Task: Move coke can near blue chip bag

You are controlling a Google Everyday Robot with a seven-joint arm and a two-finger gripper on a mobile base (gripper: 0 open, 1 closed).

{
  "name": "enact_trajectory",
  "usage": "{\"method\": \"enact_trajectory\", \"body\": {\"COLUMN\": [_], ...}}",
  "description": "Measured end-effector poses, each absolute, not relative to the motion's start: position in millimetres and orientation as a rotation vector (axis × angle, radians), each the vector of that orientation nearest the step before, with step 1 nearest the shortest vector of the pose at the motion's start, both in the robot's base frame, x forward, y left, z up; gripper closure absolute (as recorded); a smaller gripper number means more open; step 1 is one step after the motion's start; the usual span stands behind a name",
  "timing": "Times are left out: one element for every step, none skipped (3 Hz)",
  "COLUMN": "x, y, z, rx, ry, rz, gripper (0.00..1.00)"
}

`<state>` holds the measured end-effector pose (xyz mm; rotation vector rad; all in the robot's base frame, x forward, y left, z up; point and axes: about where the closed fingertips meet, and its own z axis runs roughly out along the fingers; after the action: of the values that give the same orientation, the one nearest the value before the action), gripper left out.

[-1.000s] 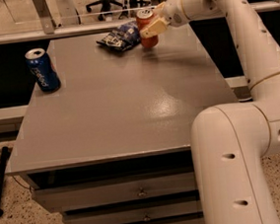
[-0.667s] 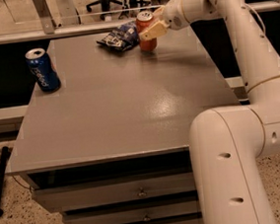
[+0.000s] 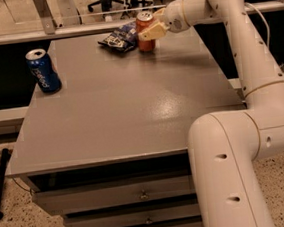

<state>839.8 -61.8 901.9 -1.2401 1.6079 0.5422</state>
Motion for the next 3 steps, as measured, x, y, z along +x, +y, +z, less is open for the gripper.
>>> {"method": "enact_trajectory", "body": {"x": [839.5, 839.0, 836.1], "y": [-61.3, -62.8, -70.6], "z": [900.1, 899.0, 903.4], "rx": [-1.237, -1.232, -1.224], "ry": [1.609, 1.612, 1.607], "rz": [0.554, 0.561, 0.562], "gripper": [0.13, 0.0, 0.0]}}
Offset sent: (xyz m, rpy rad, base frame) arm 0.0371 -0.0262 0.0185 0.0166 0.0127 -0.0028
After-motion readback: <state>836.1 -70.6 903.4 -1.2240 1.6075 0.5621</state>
